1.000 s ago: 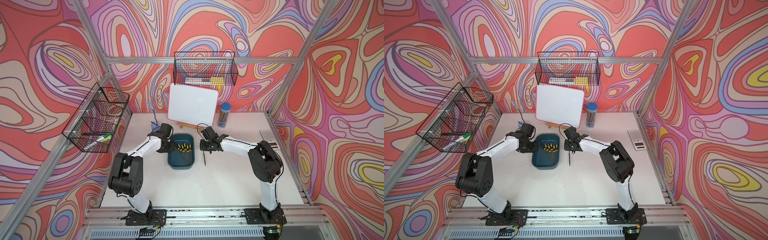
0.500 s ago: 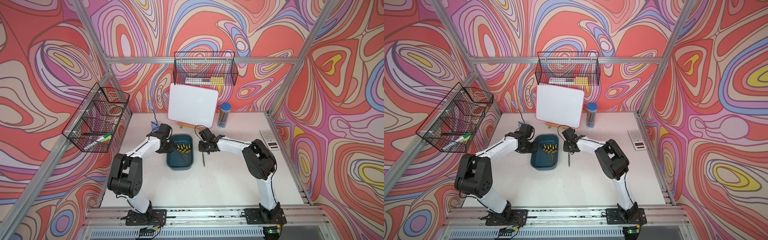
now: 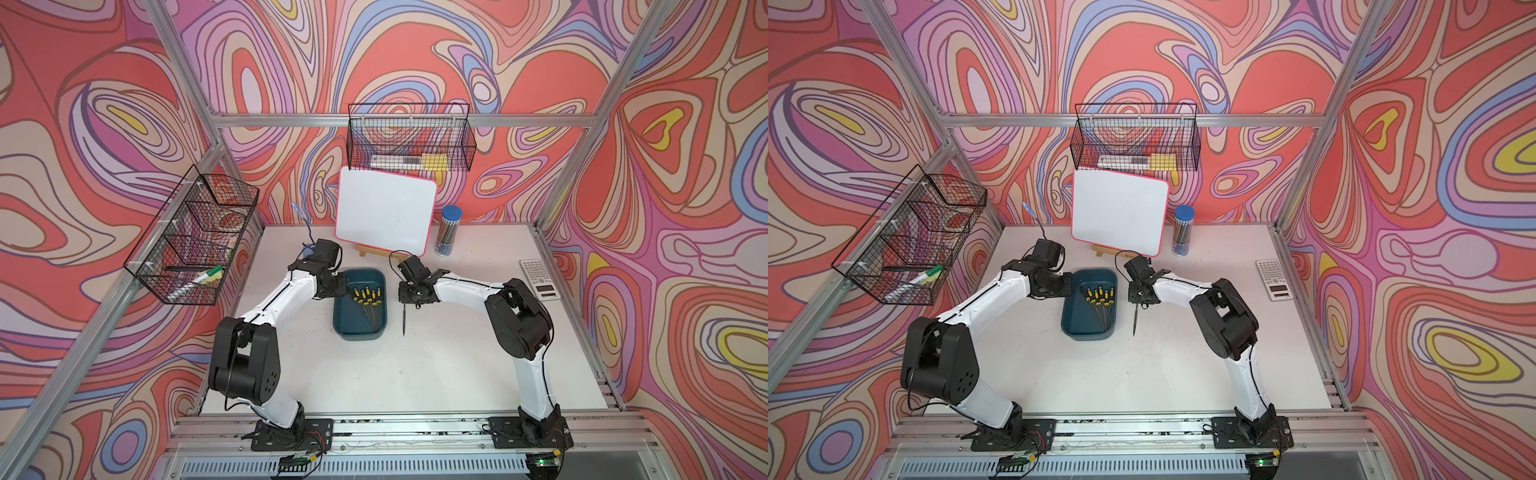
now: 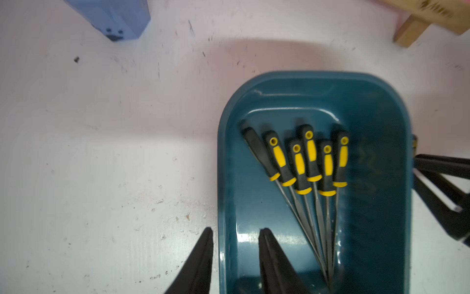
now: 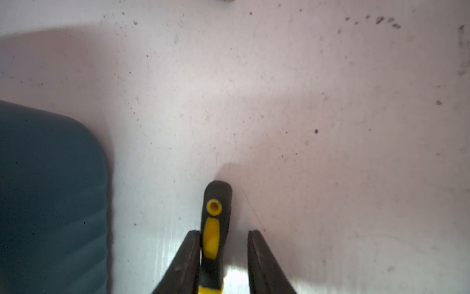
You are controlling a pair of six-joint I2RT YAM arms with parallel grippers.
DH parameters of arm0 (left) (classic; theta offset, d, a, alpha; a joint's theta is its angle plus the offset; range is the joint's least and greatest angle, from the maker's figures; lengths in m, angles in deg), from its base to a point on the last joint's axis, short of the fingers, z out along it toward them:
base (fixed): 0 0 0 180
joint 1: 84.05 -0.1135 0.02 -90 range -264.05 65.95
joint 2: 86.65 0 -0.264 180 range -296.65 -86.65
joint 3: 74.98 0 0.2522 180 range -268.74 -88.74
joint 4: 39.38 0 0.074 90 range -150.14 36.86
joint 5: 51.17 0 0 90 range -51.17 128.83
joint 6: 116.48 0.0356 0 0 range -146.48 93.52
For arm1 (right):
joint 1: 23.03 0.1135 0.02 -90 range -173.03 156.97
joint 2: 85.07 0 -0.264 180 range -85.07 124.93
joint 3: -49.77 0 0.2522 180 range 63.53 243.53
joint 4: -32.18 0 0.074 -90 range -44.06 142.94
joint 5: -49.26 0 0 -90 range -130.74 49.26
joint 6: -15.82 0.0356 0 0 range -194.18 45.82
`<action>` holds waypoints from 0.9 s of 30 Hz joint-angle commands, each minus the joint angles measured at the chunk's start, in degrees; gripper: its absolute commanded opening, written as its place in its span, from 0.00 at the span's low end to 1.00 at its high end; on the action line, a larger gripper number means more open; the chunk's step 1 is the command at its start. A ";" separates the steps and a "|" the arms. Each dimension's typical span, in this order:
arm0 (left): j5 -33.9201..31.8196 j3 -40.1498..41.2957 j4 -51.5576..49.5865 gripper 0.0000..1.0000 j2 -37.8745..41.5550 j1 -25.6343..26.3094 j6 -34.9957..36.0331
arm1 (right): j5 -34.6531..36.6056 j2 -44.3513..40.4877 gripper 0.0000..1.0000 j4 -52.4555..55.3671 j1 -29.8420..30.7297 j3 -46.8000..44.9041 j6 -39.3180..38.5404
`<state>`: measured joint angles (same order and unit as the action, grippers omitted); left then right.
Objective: Take the file tool out of the storage box
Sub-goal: Place the file tool at the center of the board, then pick up the file tool from the storage box.
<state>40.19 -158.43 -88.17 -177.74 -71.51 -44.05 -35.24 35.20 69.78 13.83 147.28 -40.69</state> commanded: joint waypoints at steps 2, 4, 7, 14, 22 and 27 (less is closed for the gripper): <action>1.89 -1.90 -3.36 0.37 2.10 -1.64 0.62 | 1.51 -5.65 0.36 -2.05 1.27 4.13 -7.94; 2.99 -0.99 -3.06 0.37 2.50 -2.83 -0.22 | -1.39 -6.65 0.37 -4.16 2.42 5.37 -12.37; 3.88 2.90 0.03 0.37 5.30 -5.83 -3.68 | -5.57 -6.77 0.38 -7.53 4.83 6.67 -18.06; 6.98 6.75 0.69 0.37 9.26 -11.36 -4.88 | -12.18 4.19 0.35 -1.11 8.16 21.52 -23.55; 8.47 8.54 1.51 0.37 10.02 -12.27 -5.47 | -14.18 19.19 0.25 7.92 9.20 39.18 -24.09; 8.35 8.16 0.67 0.37 9.74 -12.27 -4.68 | -14.84 23.20 0.23 9.32 9.70 42.99 -24.62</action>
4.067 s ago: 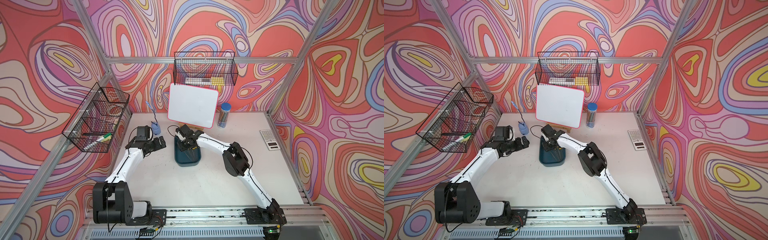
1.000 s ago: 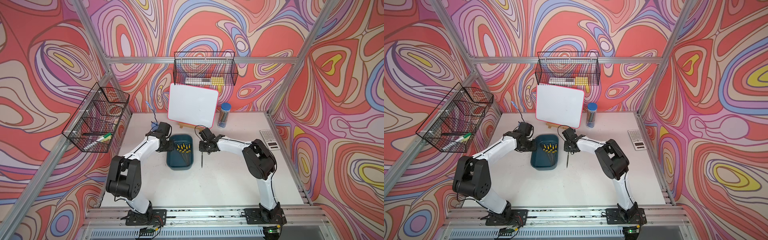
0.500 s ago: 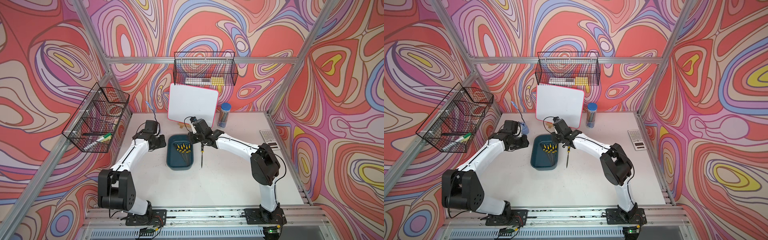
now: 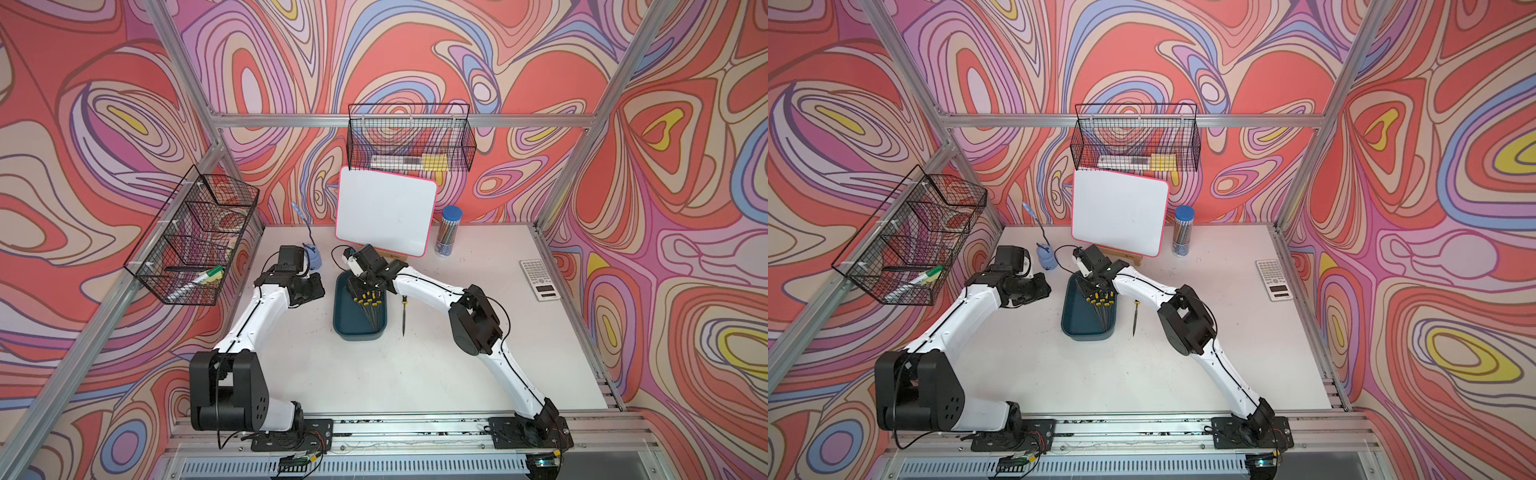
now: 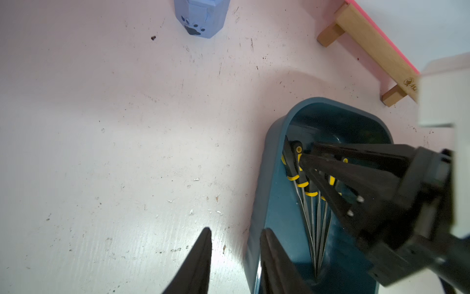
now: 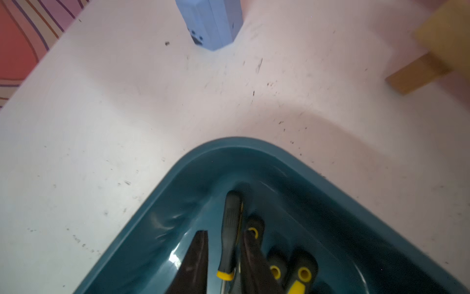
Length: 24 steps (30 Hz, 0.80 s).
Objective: Take the file tool out of the storage box
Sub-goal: Pick up the file tool from the storage box.
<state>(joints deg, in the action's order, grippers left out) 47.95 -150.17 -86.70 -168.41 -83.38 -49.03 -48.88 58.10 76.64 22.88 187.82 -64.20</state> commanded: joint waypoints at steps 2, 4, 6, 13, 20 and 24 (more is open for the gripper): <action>0.58 -0.18 -0.91 0.37 0.20 -0.40 0.56 | -1.06 1.02 0.23 2.28 0.81 2.69 -1.18; 0.00 -0.36 -1.46 0.37 -0.03 -0.40 0.76 | -1.10 1.59 0.23 2.25 0.97 2.95 -1.53; 0.22 -0.54 -1.59 0.37 -0.16 -0.40 0.97 | -0.94 2.44 0.24 2.81 1.05 3.77 -2.02; 0.71 -0.78 -1.77 0.37 -0.58 -0.40 0.76 | -0.48 6.01 0.23 5.11 1.12 7.68 -2.51; 1.73 -1.41 -2.19 0.37 -0.95 -0.40 0.76 | 3.20 8.87 0.26 8.16 1.12 11.36 -2.12; 1.71 -1.78 -2.34 0.37 -1.07 -0.40 0.84 | 3.15 9.21 0.26 8.57 1.24 11.20 -2.24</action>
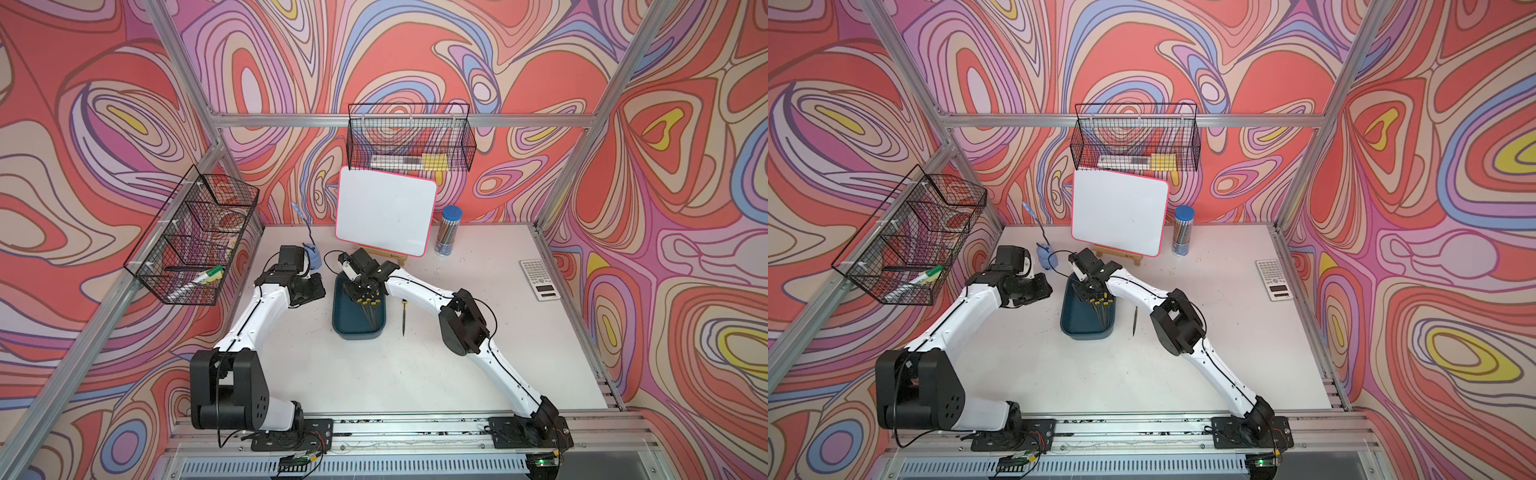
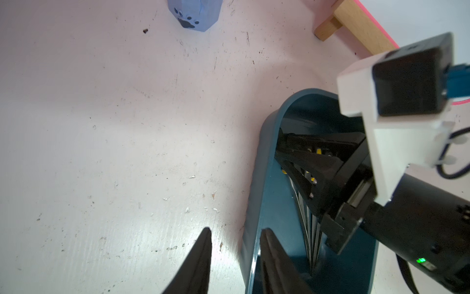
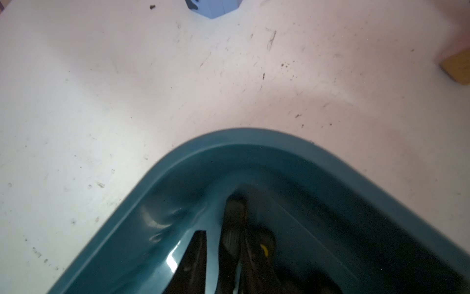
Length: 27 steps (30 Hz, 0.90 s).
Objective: Take the file tool out of the storage box
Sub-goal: Pick up the file tool from the storage box.
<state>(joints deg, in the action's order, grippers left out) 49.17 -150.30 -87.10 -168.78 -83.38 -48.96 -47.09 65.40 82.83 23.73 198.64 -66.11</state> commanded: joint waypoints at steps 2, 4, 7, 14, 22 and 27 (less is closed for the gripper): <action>0.33 -1.67 -2.08 0.37 -0.75 -0.40 0.86 | 1.93 2.07 0.26 2.64 0.37 0.09 -0.34; 0.28 -1.48 -2.08 0.37 -0.67 -0.40 0.90 | 2.70 2.43 0.26 3.02 0.47 0.12 -0.37; 0.12 -1.15 -2.08 0.37 -0.56 -0.40 1.00 | 2.56 2.68 0.25 3.34 0.59 -0.27 -0.41; 0.10 -0.84 -2.08 0.37 -0.50 -0.40 0.88 | 2.00 1.03 0.07 0.65 1.00 -2.63 1.56; 0.43 0.00 -1.49 0.38 -0.46 -0.40 0.44 | -5.14 -10.06 0.06 -10.30 0.93 -8.39 13.49; 1.10 -0.02 -1.02 0.38 0.03 -0.40 0.47 | -5.01 -19.71 0.06 -20.17 -0.03 -18.57 17.86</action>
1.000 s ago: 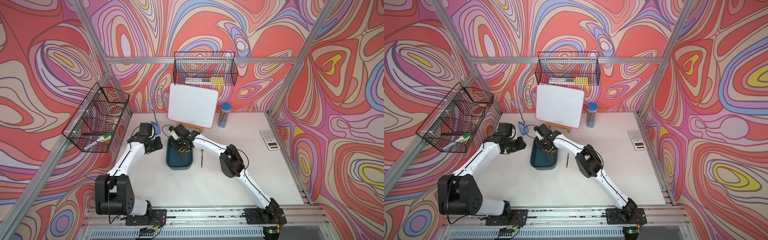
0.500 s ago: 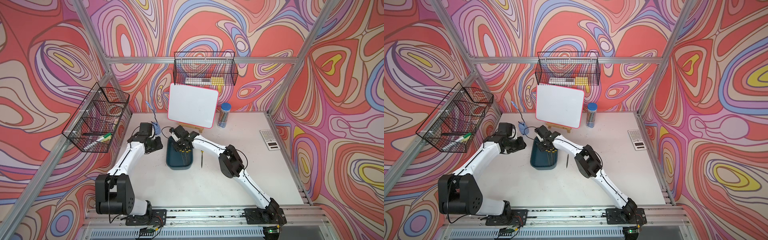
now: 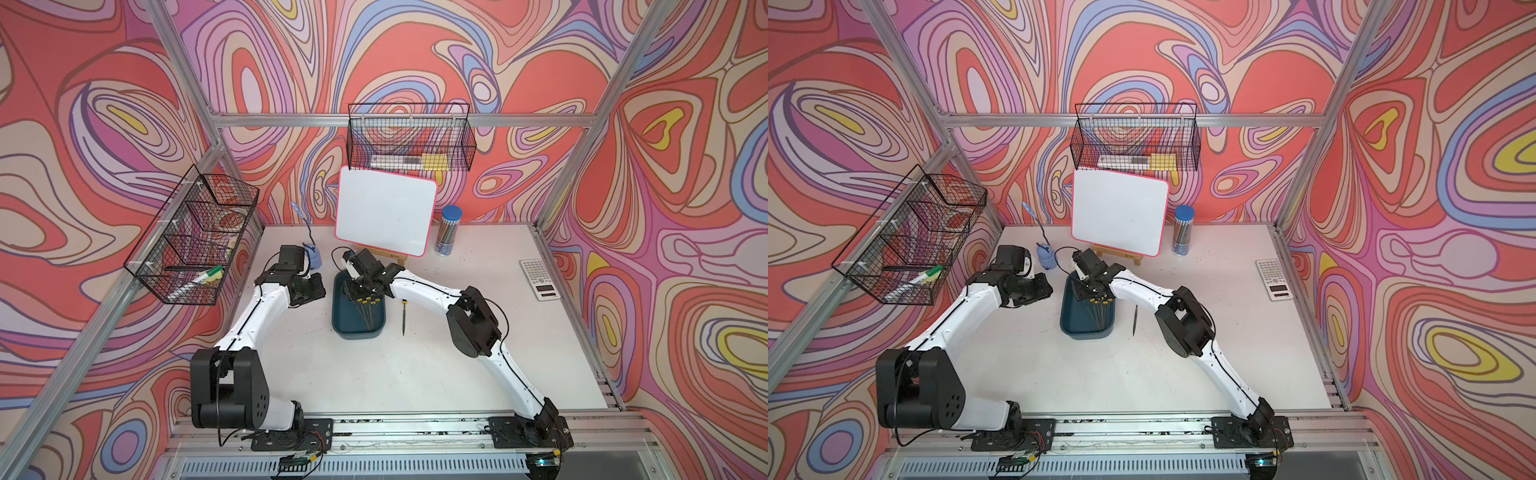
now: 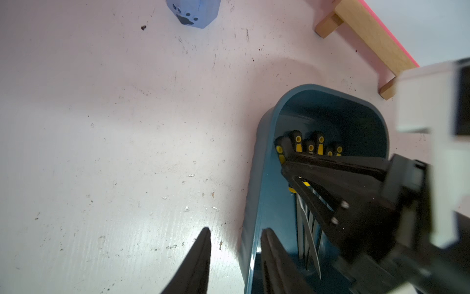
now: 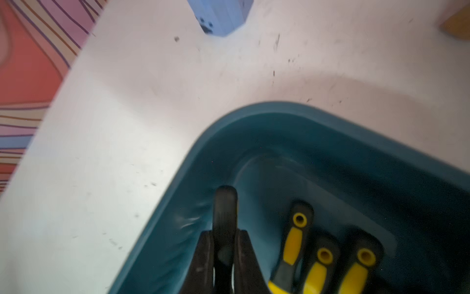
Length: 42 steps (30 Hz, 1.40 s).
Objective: Take the file tool out of the storage box
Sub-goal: Pick up the file tool from the storage box, then place the file tool at the center of the board.
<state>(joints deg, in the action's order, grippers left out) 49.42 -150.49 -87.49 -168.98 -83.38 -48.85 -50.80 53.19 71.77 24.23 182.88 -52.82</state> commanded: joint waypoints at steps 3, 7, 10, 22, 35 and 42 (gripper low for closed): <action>0.97 0.39 -0.46 0.38 0.43 -0.40 0.69 | -0.18 -13.62 0.05 -14.48 -2.09 -10.97 6.17; 2.56 1.97 1.22 0.38 0.02 -0.32 0.29 | 1.45 -22.51 0.04 -21.89 -5.76 -25.28 9.74; 3.87 2.98 2.57 0.38 -0.45 0.10 -0.38 | 3.19 -29.00 0.04 -24.28 -9.17 -35.77 11.16; 3.92 0.33 4.03 0.38 -4.79 4.07 -0.81 | 2.84 -40.42 0.04 -28.49 -17.64 -61.28 17.92; 2.64 -0.38 3.23 0.39 -5.40 4.86 -0.57 | -1.07 -28.43 0.05 -35.26 -17.82 -60.57 19.43; 2.28 -0.24 2.73 0.39 -5.52 4.87 0.04 | -0.20 -26.71 0.09 -33.15 -17.82 -60.02 17.92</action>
<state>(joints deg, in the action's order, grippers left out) 52.52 -149.45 -84.01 -173.76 -78.75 -49.03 -51.20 26.06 38.46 6.55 121.92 -33.85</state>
